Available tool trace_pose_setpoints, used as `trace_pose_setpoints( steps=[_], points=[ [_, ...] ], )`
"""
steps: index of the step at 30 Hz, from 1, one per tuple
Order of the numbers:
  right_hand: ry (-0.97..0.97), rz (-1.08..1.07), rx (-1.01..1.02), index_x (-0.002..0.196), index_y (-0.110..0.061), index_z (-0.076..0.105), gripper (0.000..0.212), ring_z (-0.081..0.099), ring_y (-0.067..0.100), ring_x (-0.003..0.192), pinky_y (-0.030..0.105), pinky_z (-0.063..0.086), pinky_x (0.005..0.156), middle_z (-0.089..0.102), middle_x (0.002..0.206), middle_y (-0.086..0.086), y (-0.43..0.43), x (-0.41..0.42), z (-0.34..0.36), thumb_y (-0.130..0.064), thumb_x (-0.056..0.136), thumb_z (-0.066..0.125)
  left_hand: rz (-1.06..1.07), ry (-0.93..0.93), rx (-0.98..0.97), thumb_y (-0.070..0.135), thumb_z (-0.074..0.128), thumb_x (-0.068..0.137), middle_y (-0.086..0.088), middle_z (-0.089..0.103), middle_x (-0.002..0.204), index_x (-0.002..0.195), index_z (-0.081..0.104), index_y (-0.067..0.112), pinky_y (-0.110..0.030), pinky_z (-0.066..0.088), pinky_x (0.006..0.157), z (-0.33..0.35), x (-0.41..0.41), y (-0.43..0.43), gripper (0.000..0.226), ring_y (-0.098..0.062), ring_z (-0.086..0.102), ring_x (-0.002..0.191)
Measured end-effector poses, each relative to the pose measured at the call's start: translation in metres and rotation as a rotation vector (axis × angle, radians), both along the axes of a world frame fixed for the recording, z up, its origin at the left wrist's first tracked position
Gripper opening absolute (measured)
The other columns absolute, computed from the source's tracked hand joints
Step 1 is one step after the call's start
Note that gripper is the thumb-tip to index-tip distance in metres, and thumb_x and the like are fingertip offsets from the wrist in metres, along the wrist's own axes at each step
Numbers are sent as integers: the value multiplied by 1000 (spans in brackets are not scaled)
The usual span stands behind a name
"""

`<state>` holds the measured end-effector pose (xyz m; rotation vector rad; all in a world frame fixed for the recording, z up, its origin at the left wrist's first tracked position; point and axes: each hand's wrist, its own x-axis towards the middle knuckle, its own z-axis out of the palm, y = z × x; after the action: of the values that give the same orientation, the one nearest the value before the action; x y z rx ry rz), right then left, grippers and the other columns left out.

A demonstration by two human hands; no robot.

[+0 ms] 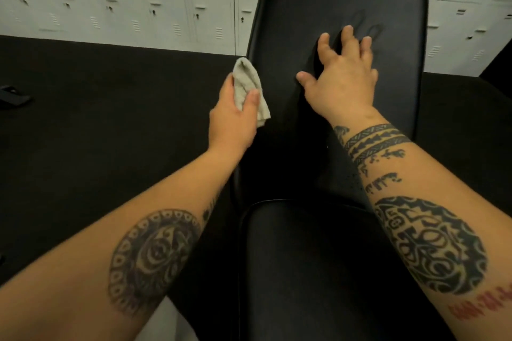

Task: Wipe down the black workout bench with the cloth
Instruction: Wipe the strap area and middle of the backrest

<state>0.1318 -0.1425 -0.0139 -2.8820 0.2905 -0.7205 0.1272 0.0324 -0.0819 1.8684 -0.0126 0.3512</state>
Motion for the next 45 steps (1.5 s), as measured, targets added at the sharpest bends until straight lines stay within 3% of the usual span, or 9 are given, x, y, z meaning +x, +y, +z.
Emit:
trace_pose_setpoints(
  steps=[3, 5, 13, 19, 30, 35, 39, 42, 45],
  points=[
    [12, 9, -11, 156, -30, 19, 81, -2, 36, 151, 57, 21, 114, 2, 166, 4, -2, -3, -2, -60, 90, 55, -9, 9, 18, 41, 58, 100, 11, 61, 137, 154, 40, 36, 5, 35, 77, -18, -16, 7, 57, 0, 55, 114],
    [2, 3, -11, 156, -30, 18, 81, -2, 37, 151, 57, 19, 115, 1, 166, 5, -2, -3, -3, -60, 90, 54, 9, 26, 31, 41, 60, 98, 10, 63, 135, 152, 42, 36, -8, 40, 89, -45, -38, 11, 57, -6, 59, 118],
    [-21, 46, -5, 158, -24, 13, 81, -7, 38, 150, 54, 8, 120, -2, 166, 8, -1, -4, -16, -56, 93, 50, 12, 147, -74, 25, 64, 98, 14, 63, 106, 150, 48, 22, 4, 40, 68, -99, -87, 22, 54, -10, 64, 102],
    [-17, 81, -13, 157, -24, 16, 82, -6, 37, 151, 53, 8, 121, 1, 166, 8, -5, -8, -17, -57, 92, 52, 4, 16, -27, 36, 58, 101, 15, 59, 122, 153, 43, 29, 8, 34, 72, -41, -25, 12, 54, -2, 56, 108],
    [16, 54, -40, 157, -21, 18, 81, -2, 37, 151, 56, 9, 120, 4, 165, 9, 1, -12, -13, -54, 92, 53, -78, 224, 29, 31, 66, 96, 7, 67, 110, 151, 42, 35, -18, 47, 79, -122, -90, 42, 61, -13, 67, 102],
    [-35, 168, -89, 131, -24, 58, 49, 21, 31, 146, 56, 19, 112, 38, 150, 3, 44, -50, -24, -39, 85, 60, -141, 120, 111, 25, 67, 96, 19, 70, 104, 133, 51, 47, -13, 54, 80, -89, -88, 67, 46, 3, 68, 96],
    [16, 562, 512, 143, -29, 50, 48, 44, 14, 130, 39, 37, 109, 48, 139, -4, 77, -78, -25, -45, 97, 52, -72, -23, -244, 28, 57, 102, 10, 73, 90, 111, 68, 30, -24, 53, 73, -10, -71, 50, 15, -8, 70, 87],
    [16, 728, 1029, 150, -40, 34, 58, 47, 1, 129, 26, 41, 108, 46, 144, -8, 91, -85, -13, -48, 97, 53, -323, -28, -402, 39, 43, 104, -3, 74, 114, 126, 66, 24, -41, 53, 92, 33, -64, 21, 36, -23, 69, 108],
    [-251, 621, 1006, 142, -37, 49, 45, 61, 5, 110, 30, 52, 97, 53, 127, -6, 80, -83, 3, -35, 98, 58, -508, -7, -451, 56, 38, 101, -5, 55, 149, 147, 51, 37, -50, 34, 117, 47, -48, 8, 51, -22, 49, 139]
  ],
)
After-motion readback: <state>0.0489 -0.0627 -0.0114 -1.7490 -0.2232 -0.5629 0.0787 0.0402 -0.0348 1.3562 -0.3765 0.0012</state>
